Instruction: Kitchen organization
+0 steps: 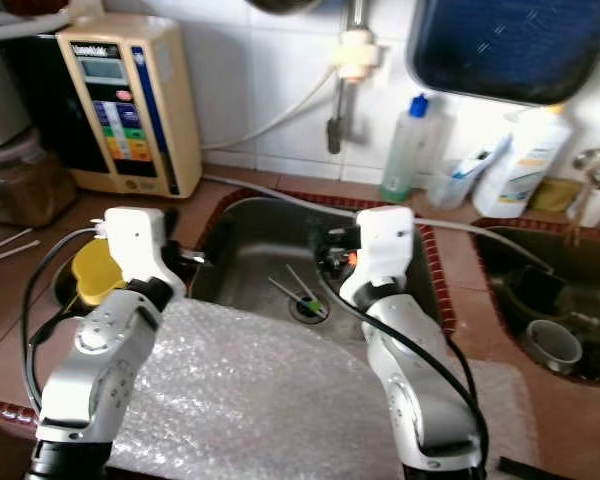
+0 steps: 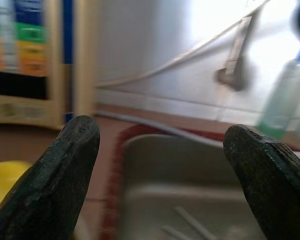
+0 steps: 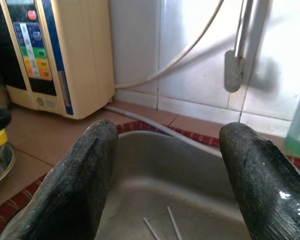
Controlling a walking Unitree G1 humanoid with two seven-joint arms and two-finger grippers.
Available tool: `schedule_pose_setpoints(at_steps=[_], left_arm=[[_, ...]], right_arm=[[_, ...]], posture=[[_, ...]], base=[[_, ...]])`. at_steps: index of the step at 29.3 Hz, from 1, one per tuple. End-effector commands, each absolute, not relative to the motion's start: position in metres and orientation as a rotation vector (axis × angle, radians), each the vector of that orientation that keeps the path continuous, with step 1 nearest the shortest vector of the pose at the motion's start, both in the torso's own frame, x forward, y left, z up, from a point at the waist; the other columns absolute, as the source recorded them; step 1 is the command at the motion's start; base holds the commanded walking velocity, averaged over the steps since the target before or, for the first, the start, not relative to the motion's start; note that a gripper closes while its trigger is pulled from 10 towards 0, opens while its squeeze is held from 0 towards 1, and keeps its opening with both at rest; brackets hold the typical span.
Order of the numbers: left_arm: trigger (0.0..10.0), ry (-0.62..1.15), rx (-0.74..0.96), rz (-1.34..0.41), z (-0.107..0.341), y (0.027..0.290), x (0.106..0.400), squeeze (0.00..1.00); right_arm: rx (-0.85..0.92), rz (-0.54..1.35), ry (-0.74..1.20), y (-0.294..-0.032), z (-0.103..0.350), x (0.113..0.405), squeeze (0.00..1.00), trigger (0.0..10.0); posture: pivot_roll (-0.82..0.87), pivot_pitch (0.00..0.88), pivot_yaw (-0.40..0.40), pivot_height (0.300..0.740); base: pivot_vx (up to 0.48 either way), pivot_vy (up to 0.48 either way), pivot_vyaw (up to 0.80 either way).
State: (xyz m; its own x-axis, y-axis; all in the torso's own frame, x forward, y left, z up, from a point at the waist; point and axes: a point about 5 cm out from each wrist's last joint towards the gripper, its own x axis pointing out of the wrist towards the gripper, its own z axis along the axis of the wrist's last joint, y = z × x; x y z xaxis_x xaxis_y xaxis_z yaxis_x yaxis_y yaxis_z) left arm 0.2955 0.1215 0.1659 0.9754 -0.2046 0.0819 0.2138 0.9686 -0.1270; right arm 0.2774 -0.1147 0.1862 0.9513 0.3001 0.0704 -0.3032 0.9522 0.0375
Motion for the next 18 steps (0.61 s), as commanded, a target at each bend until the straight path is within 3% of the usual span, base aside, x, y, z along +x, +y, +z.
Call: schedule_pose_setpoints(at_steps=[1, 11, 16, 18], left_arm=[[10.0, -0.088, -0.106, -0.183, 0.169, 0.122, 0.295, 0.0], [10.0, -0.09, -0.03, -0.051, 0.171, 0.14, 0.294, 0.0], [10.0, -0.072, 0.016, 0.11, 0.17, 0.166, 0.299, 0.0], [10.0, -0.072, 0.016, 0.11, 0.17, 0.166, 0.299, 0.0]], right_arm=[[0.049, 0.307, -0.071, -0.119, 0.189, 0.276, 0.0, 10.0], [0.058, 0.427, -0.047, -0.115, 0.196, 0.272, 0.0, 10.0], [0.074, 0.682, -0.027, -0.1, 0.205, 0.258, 0.0, 10.0], [0.074, 0.682, -0.027, -0.1, 0.205, 0.258, 0.0, 10.0]], posture=[[0.01, 0.0, -0.007, 0.74], [0.02, 0.0, -0.01, 0.74], [0.02, 0.0, -0.01, 0.74], [0.02, 0.0, -0.01, 0.74]], base=[[0.0, 0.0, 0.0], [0.0, 0.0, 0.0], [0.0, 0.0, 0.0], [0.0, 0.0, 0.0]])
